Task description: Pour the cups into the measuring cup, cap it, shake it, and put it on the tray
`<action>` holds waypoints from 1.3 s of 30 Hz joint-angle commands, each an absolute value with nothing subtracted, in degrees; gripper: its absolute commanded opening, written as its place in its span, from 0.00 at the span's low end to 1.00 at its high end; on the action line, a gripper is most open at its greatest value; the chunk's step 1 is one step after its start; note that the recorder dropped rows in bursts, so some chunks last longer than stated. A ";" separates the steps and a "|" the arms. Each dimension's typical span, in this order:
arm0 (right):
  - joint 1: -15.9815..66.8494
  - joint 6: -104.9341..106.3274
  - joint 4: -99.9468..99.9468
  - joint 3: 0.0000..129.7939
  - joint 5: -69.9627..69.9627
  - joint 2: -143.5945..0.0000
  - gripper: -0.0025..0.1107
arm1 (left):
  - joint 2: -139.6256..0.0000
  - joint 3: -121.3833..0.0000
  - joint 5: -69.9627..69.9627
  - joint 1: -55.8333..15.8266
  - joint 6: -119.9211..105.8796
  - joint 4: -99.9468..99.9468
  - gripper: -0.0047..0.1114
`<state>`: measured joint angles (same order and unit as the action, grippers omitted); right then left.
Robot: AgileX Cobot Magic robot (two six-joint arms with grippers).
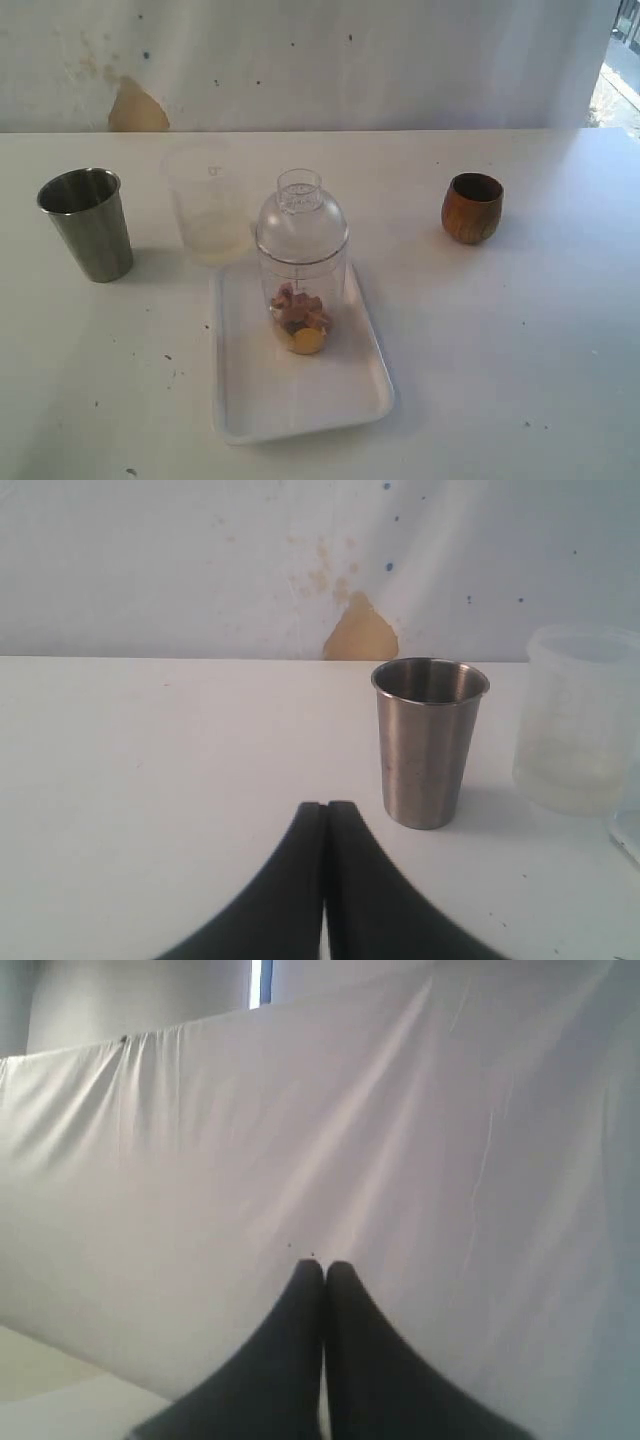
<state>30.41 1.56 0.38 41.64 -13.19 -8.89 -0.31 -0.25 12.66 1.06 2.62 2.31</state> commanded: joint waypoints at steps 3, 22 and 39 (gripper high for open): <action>30.20 1.15 0.38 41.95 -13.20 -4.19 0.02 | 0.00 0.00 12.10 0.87 2.67 1.96 0.04; 12.41 1.48 -3.48 32.30 -9.58 0.00 0.02 | 0.00 0.00 12.10 0.87 2.67 1.96 0.04; -1.83 1.27 -3.48 11.01 -9.33 0.00 0.02 | 0.00 0.00 12.10 0.87 2.67 1.96 0.04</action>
<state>-1.48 1.45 -3.02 14.34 -9.52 -0.24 -0.31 -0.25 12.66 1.06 2.62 2.31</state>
